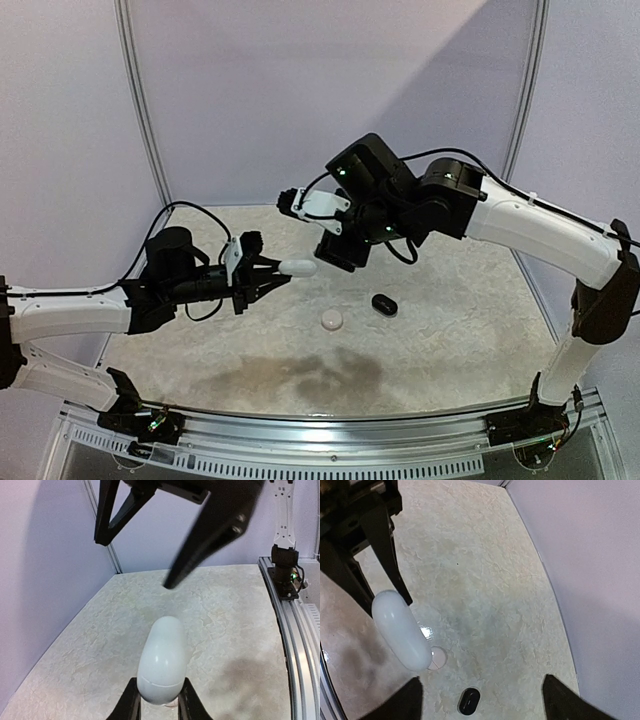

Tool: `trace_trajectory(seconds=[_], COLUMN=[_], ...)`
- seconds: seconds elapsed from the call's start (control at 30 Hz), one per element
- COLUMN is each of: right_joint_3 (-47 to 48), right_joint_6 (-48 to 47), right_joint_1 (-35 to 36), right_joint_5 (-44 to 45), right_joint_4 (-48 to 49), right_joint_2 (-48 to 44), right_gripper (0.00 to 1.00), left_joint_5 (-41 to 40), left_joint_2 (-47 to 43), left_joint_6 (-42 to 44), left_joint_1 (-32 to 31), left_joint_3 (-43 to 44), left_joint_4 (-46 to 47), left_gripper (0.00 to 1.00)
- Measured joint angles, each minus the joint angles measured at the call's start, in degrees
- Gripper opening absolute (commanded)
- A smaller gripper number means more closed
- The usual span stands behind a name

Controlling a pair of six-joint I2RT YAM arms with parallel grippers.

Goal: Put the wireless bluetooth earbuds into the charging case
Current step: Pass from the left arm to the right

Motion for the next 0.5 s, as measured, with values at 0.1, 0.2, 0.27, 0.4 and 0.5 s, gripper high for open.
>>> trace_trajectory(seconds=[0.1, 0.2, 0.27, 0.4, 0.5], right_joint_3=[-5.9, -9.9, -10.9, -11.0, -10.7], right_joint_6=[-1.1, -2.5, -3.2, -3.8, -4.1], right_joint_1=[-0.9, -1.2, -1.2, -1.2, -1.4], right_joint_5=[-3.9, -8.7, -11.5, -16.6, -19.6], right_joint_4=[2.5, 3.8, 4.9, 8.0, 9.1], right_joint_2=[-2.8, -3.8, -3.8, -3.8, -3.3], right_gripper=[0.98, 0.93, 0.89, 0.65, 0.60], left_joint_5=[-0.2, -0.5, -0.6, 0.1, 0.5], left_joint_2=[-0.5, -0.6, -0.7, -0.7, -0.7], left_joint_6=[-1.1, -3.3, -5.6, -9.6, -10.8], left_joint_1=[0.0, 0.0, 0.0, 0.0, 0.0], left_joint_3=[0.0, 0.0, 0.0, -0.1, -0.1], left_joint_4=[0.0, -0.1, -0.1, 0.0, 0.0], left_gripper=[0.00, 0.00, 0.00, 0.00, 0.00])
